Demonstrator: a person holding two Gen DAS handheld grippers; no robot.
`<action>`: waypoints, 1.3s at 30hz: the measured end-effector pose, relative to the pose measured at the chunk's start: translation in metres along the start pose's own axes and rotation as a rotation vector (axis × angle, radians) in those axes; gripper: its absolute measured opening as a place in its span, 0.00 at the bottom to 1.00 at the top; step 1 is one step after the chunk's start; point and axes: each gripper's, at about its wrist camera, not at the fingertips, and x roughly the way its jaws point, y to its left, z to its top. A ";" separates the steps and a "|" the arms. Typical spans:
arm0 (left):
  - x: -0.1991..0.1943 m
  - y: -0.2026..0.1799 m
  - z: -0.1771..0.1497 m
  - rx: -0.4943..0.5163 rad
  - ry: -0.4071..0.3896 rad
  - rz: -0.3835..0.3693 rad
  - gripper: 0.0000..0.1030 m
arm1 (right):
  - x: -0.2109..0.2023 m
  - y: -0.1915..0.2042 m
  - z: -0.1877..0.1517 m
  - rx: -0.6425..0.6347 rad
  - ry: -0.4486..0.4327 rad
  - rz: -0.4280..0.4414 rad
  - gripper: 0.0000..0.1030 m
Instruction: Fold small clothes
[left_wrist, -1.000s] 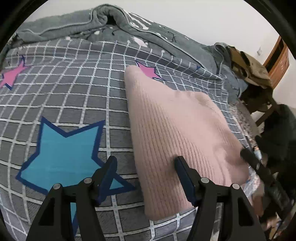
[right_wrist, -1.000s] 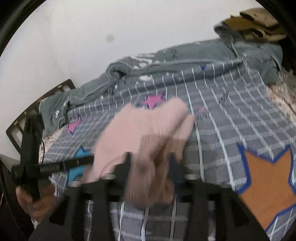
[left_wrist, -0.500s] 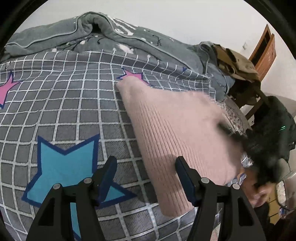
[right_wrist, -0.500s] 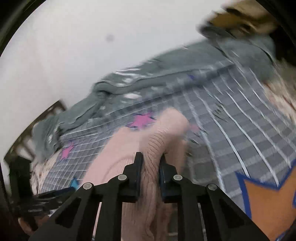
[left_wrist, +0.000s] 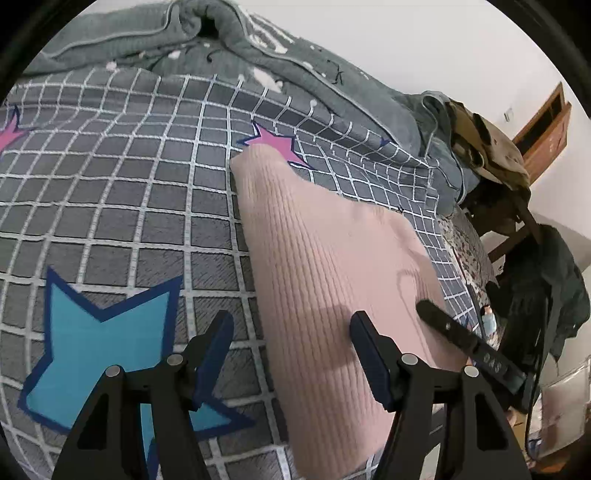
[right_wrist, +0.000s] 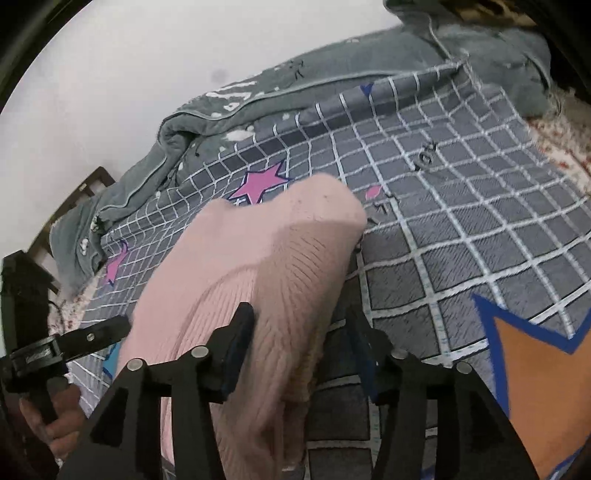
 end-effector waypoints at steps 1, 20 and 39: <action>0.005 0.000 0.002 -0.006 0.011 -0.009 0.62 | 0.002 -0.003 0.000 0.007 0.011 0.006 0.57; 0.058 0.004 0.032 -0.058 0.063 -0.073 0.49 | 0.049 -0.009 0.021 -0.002 0.117 0.134 0.61; -0.019 0.071 0.053 -0.070 -0.099 -0.064 0.36 | 0.048 0.099 0.029 -0.093 -0.038 0.221 0.29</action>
